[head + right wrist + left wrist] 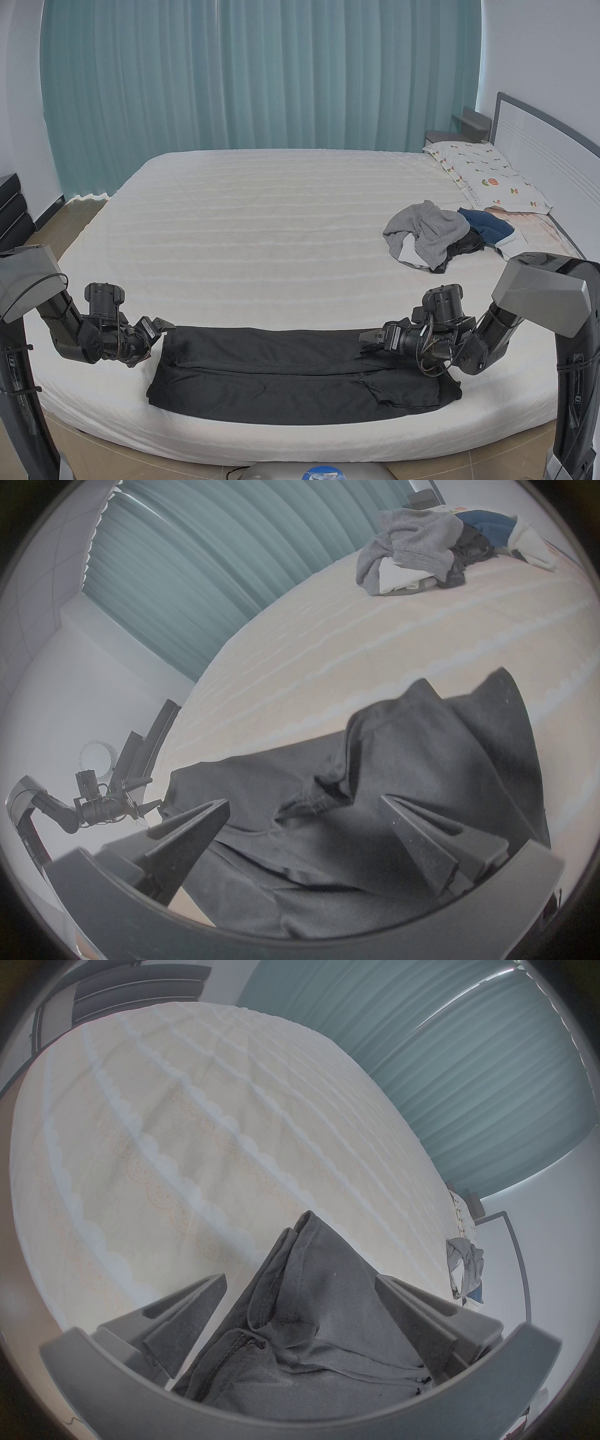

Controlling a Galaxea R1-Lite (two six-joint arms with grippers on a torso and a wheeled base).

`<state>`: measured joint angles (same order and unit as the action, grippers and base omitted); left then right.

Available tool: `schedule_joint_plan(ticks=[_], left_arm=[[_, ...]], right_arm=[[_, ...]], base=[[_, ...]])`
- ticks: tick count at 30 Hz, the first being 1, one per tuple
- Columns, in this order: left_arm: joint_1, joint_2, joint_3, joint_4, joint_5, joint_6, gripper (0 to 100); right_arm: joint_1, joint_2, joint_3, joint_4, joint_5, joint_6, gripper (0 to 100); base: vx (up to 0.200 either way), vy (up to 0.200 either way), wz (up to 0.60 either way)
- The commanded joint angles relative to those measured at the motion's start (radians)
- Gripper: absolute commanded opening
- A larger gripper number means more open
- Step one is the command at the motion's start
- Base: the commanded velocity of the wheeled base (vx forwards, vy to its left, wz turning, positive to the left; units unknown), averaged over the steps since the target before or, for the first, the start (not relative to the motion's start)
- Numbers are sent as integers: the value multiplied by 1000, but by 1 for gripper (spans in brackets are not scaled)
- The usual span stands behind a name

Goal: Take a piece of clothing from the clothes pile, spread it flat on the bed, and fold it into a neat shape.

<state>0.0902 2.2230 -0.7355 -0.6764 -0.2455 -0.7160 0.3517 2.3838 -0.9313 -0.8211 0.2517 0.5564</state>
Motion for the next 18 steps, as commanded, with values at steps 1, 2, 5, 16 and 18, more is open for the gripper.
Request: schedule_joint_plan(ticks=[1,2,5,16,18], left_arm=[[0,1,1,0,0,0,100],[0,1,1,0,0,0,100],[0,1,1,0,0,0,100],[0,1,2,-2,0,0,100],[0,1,2,-2,0,0,100]], right_arm=[[27,35,-60,26,0,0,100],[33,41,-70,34,0,0,100],[43,71,-115,66,-2,0,100],[43,103,-262,79,-48,17,100],[44,115,-294,77,-49,50,100]], base=[[0,0,0],[0,0,0],[0,0,0],[0,0,0],[0,0,0]])
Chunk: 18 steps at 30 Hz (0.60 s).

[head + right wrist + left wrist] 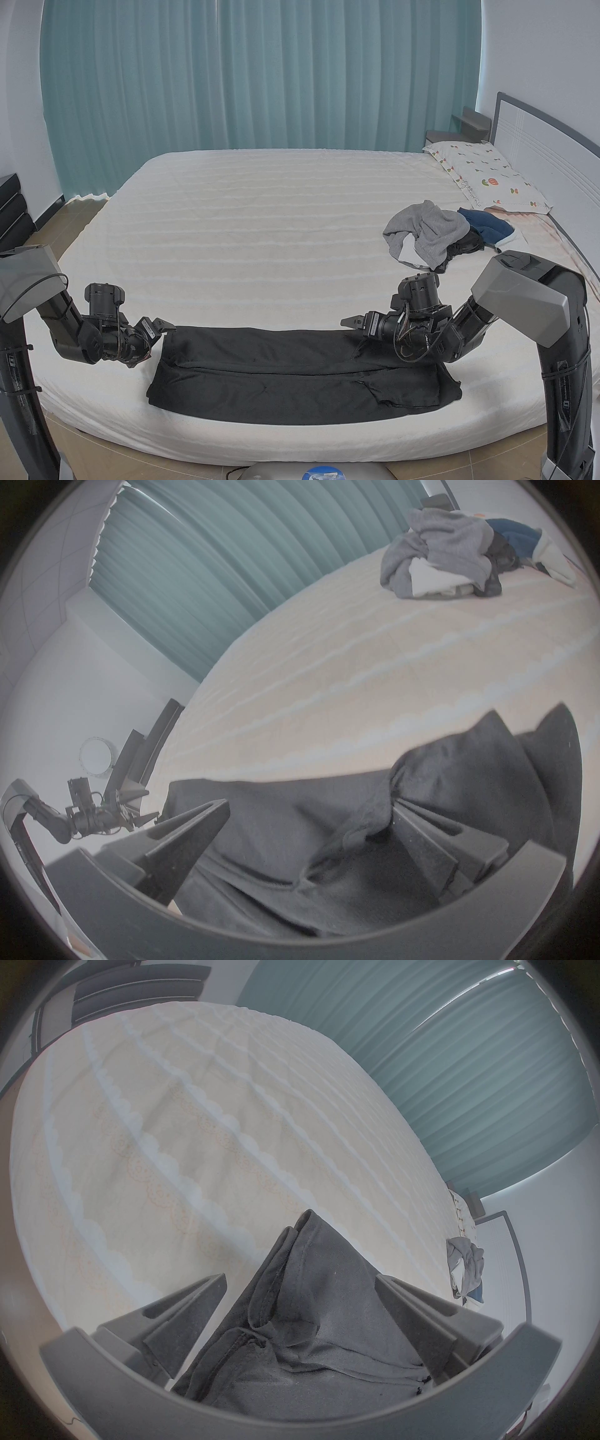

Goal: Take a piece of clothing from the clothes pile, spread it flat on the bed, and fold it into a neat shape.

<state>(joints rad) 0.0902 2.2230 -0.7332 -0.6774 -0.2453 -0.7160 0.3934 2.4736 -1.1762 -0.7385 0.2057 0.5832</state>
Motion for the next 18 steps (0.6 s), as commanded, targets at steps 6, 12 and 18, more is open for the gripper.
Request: schedule_joint_plan(ticks=[6,12,18], left_arm=[[0,1,0,-1,0,0,100],[0,1,0,-1,0,0,100],[0,1,1,-1,0,0,100]], right_arm=[[1,62,-100,-62,-14,152,100],[-5,24,-34,-50,-17,141,100],[-4,-21,15,11,-22,15,100]], base=[[0,0,0],[0,0,0],[0,0,0]])
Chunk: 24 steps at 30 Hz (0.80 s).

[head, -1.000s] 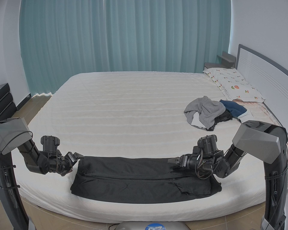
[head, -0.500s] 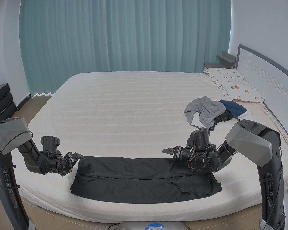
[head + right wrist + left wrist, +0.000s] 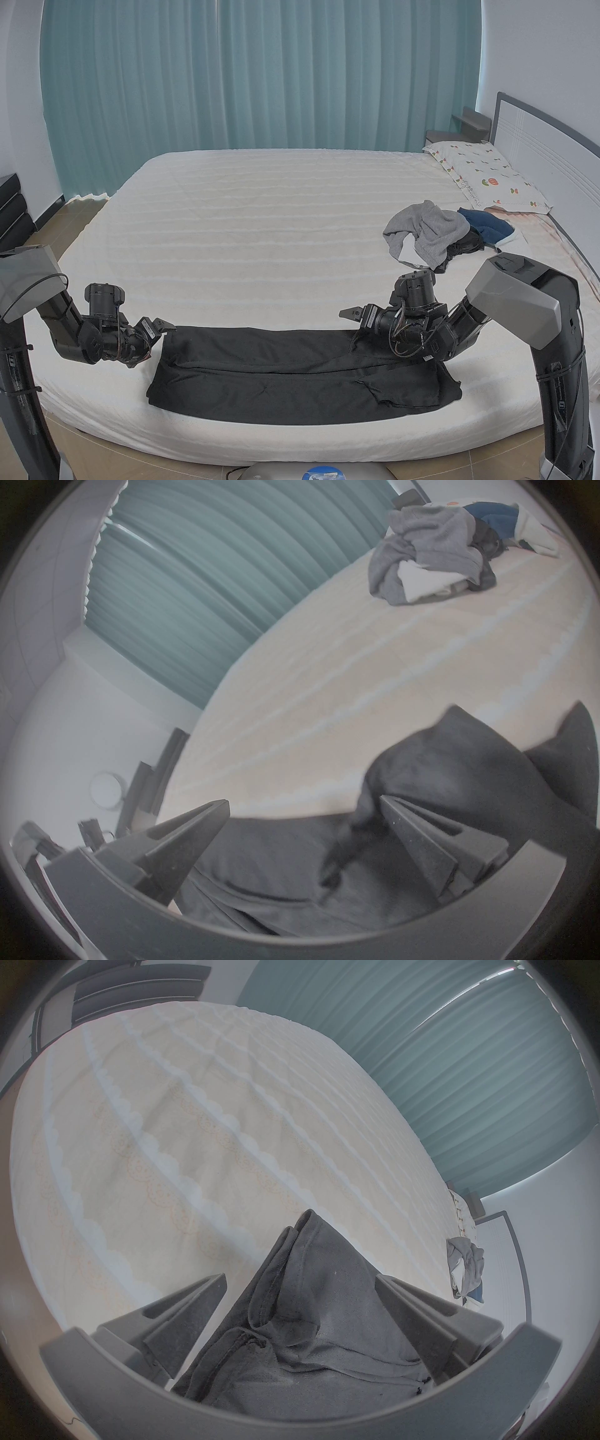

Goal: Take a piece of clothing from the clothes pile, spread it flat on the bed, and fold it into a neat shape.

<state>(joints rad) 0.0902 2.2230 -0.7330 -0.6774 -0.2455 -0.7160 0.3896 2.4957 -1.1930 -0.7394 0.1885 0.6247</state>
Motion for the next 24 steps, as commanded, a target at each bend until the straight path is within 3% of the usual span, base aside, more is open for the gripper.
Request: schedule_joint_plan(ticks=[1,18,24], left_arm=[[0,1,1,-1,0,1,100],[-9,20,18,-56,26,1,100],[-9,27,26,-85,28,-2,100]], right_arm=[[3,-52,33,18,-4,-26,100],[31,6,-40,15,8,-8,100],[31,34,-96,20,6,58,100]], base=[[0,0,0],[0,0,0],[0,0,0]])
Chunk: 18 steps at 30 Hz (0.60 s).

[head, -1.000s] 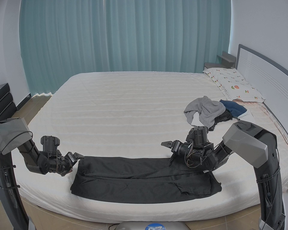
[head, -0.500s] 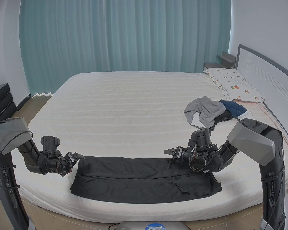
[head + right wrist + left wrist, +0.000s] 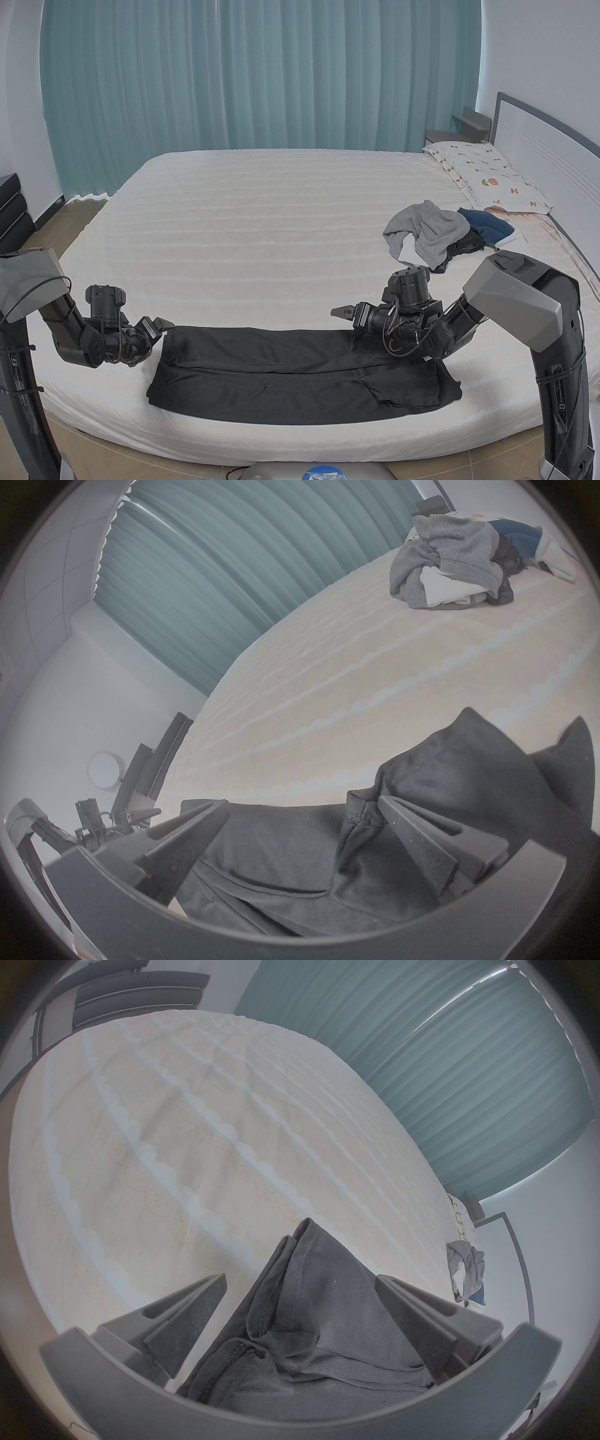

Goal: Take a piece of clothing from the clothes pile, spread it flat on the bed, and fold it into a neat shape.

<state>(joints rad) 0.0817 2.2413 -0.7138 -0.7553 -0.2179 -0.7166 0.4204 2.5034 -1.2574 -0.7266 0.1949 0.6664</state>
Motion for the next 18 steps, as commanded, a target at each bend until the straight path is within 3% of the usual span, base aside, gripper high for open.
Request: schedule_joint_plan(ticks=[1,18], left_arm=[[0,9,7,-7,0,-1,100],[0,9,7,-7,0,-1,100]], right_arm=[[0,29,-36,7,1,19,100],[9,45,-79,33,-15,30,100]], base=[[0,0,0],[0,0,0]])
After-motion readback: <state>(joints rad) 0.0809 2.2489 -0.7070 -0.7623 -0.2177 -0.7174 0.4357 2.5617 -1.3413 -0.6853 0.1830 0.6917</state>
